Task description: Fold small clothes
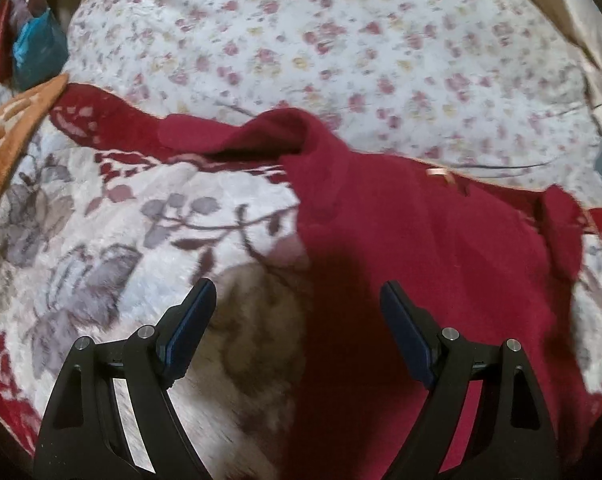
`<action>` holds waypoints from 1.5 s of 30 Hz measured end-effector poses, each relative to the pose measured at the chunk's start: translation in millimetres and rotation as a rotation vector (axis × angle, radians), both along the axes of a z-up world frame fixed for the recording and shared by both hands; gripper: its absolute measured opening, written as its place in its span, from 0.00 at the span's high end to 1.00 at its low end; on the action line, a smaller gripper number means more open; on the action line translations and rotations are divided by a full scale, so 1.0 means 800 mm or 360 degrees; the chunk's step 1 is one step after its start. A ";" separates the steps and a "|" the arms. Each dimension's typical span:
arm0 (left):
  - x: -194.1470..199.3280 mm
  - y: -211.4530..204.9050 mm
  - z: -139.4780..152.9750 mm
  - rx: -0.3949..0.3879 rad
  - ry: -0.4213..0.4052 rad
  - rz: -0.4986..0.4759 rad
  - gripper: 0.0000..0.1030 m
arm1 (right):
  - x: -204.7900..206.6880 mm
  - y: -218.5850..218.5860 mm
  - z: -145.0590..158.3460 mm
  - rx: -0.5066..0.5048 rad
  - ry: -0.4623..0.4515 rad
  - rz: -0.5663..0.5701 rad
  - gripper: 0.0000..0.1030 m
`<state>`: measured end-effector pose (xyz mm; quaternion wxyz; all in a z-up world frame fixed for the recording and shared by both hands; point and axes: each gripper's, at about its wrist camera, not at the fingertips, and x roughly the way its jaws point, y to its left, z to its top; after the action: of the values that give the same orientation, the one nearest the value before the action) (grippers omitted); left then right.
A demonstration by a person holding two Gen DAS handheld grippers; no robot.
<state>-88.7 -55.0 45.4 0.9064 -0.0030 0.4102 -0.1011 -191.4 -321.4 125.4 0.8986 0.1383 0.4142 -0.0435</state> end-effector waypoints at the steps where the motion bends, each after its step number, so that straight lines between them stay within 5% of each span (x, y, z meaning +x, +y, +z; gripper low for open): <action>1: 0.005 -0.001 -0.001 0.0011 -0.0003 0.0003 0.18 | 0.012 0.002 -0.010 0.0003 0.0027 -0.0001 0.00; 8: 0.031 -0.020 -0.001 0.0043 -0.0038 -0.0033 0.18 | 0.079 0.017 -0.058 0.0061 0.0104 -0.0020 0.00; 14: 0.040 -0.027 -0.011 0.0073 0.0000 -0.0054 0.18 | 0.102 0.026 -0.077 -0.0127 0.0095 -0.0052 0.00; 18: 0.044 -0.027 -0.016 0.0068 0.0029 -0.0039 0.18 | 0.107 0.018 -0.095 -0.0063 0.0148 -0.0075 0.00; 45: 0.045 -0.028 -0.018 0.0095 0.0026 -0.0027 0.18 | 0.119 0.021 -0.099 -0.0091 0.0272 -0.0031 0.00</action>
<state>-52.4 -77.0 31.4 0.9017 0.0267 0.4206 -0.0965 -96.4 -304.8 46.1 0.8631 0.1126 0.4865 -0.0758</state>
